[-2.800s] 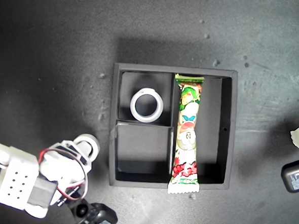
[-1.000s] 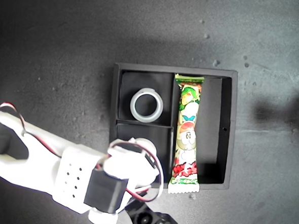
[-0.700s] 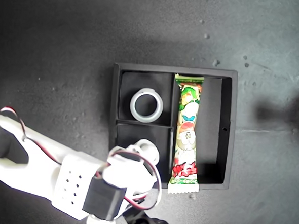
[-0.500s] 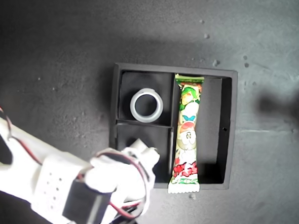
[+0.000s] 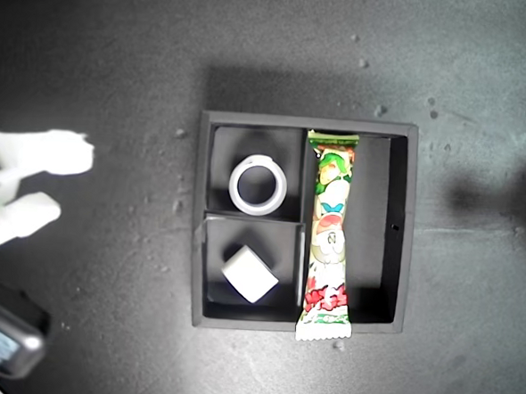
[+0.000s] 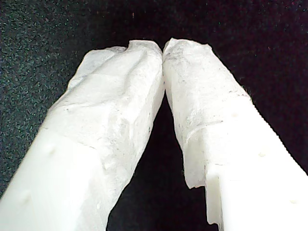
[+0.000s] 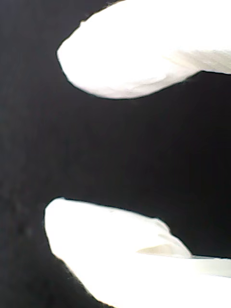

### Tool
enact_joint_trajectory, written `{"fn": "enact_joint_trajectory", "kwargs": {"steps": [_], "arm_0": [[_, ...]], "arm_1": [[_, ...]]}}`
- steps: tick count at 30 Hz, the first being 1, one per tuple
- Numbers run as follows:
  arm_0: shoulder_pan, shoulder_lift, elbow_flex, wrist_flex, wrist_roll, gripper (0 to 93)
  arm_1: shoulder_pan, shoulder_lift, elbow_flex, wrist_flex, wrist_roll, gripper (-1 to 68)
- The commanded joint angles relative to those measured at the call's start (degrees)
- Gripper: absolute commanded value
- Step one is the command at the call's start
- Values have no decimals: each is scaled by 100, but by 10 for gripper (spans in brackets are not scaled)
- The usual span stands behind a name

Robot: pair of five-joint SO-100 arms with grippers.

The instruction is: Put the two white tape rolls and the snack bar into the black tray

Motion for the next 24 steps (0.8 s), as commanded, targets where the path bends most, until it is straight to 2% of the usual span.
{"fn": "enact_joint_trajectory", "kwargs": {"steps": [1,6,10,16,19,24], "arm_0": [[-105,1556,2531,-1002,-369,162],[-114,3639,5273,-2136,-958,140],[-255,5370,6214,-1529,-1107,125],[-466,5361,6759,-1564,-1274,1],[-475,5361,6961,-1758,-1301,2],[-580,5361,7163,-1547,-1969,0]], "arm_1": [[-18,62,62,18,-229,1],[0,62,62,18,-229,1],[0,62,62,18,-229,1],[9,62,62,18,-229,1],[18,62,62,18,-229,1],[26,62,62,18,-229,1]]}}
